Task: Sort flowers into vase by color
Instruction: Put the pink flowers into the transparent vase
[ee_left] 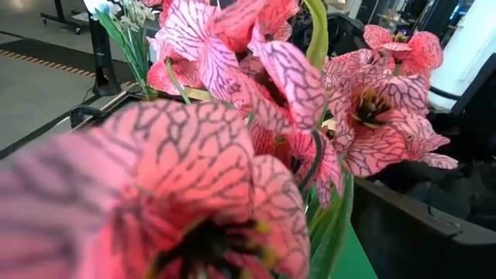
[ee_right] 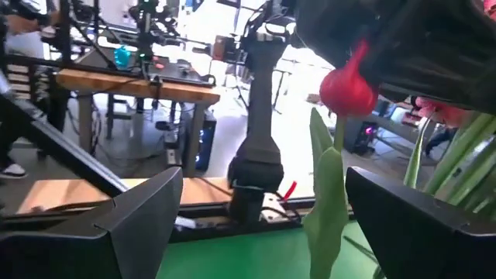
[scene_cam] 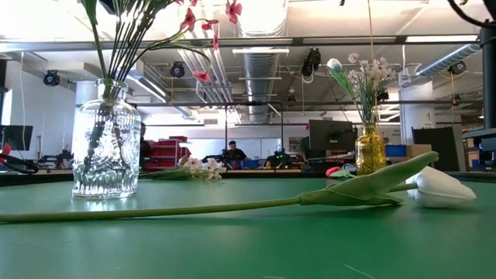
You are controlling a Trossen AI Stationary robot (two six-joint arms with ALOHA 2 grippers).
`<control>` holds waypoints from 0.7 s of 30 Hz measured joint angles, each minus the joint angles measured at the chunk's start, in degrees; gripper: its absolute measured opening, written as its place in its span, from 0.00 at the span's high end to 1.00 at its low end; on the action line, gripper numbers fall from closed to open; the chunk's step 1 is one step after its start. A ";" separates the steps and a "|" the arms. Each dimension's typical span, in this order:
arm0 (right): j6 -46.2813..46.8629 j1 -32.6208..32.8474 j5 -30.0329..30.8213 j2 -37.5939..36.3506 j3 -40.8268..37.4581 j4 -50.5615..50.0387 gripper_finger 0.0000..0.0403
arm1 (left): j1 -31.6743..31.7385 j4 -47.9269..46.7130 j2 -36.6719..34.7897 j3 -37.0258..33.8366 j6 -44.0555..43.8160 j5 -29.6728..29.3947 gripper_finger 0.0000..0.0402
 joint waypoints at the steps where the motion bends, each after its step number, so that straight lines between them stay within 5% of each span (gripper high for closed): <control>1: -0.24 -0.25 0.41 0.38 0.58 0.00 0.13 | 0.00 -0.08 -0.03 0.00 0.00 0.02 0.23; 21: 2.47 -6.05 -5.63 1.39 2.37 -0.10 0.52 | -0.02 -0.70 0.11 -0.02 0.02 0.02 0.23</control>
